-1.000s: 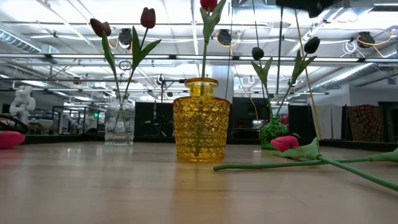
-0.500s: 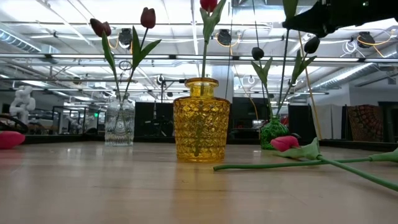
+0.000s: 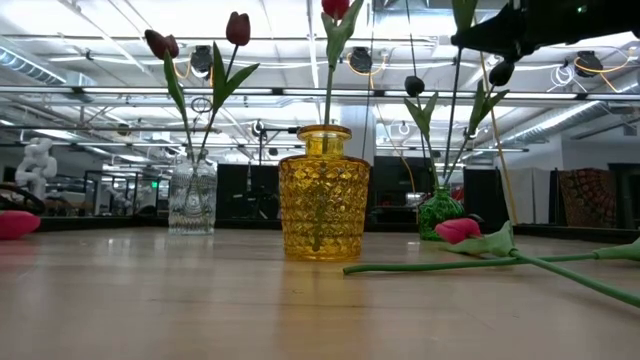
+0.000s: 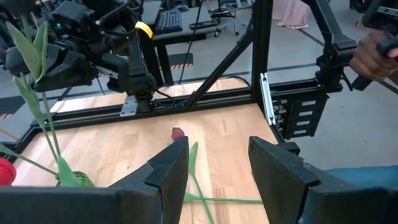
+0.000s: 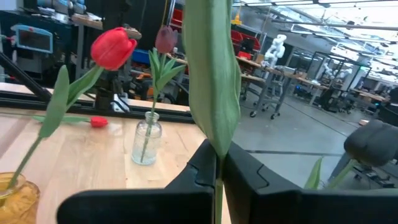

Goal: Sort flowers into vase by color
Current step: Put the black flower into the green vase

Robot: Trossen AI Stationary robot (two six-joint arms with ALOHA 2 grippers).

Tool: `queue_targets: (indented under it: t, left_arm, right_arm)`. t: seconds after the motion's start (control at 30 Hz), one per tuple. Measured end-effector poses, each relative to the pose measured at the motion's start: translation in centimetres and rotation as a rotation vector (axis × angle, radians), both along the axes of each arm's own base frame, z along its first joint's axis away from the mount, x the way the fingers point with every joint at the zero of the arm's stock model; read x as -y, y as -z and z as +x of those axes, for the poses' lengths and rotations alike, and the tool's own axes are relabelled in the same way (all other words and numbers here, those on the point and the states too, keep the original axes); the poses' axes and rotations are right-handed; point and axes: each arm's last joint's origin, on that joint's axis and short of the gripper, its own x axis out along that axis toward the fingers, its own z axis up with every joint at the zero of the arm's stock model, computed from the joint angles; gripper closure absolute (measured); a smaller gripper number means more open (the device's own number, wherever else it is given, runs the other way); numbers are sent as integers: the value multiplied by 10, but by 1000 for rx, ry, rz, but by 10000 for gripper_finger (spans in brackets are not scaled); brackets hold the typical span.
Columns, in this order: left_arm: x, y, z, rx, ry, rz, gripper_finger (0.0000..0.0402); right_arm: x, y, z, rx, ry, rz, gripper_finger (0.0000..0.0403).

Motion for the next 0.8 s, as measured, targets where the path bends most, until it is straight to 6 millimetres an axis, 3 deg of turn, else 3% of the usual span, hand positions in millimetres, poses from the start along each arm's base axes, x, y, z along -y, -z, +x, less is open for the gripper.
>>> queue_targets:
  t: [0.8]
  left_arm:
    - [0,1,0,-2,0,0,226]
  right_arm:
    - [0,8,9,-52,5,4,399]
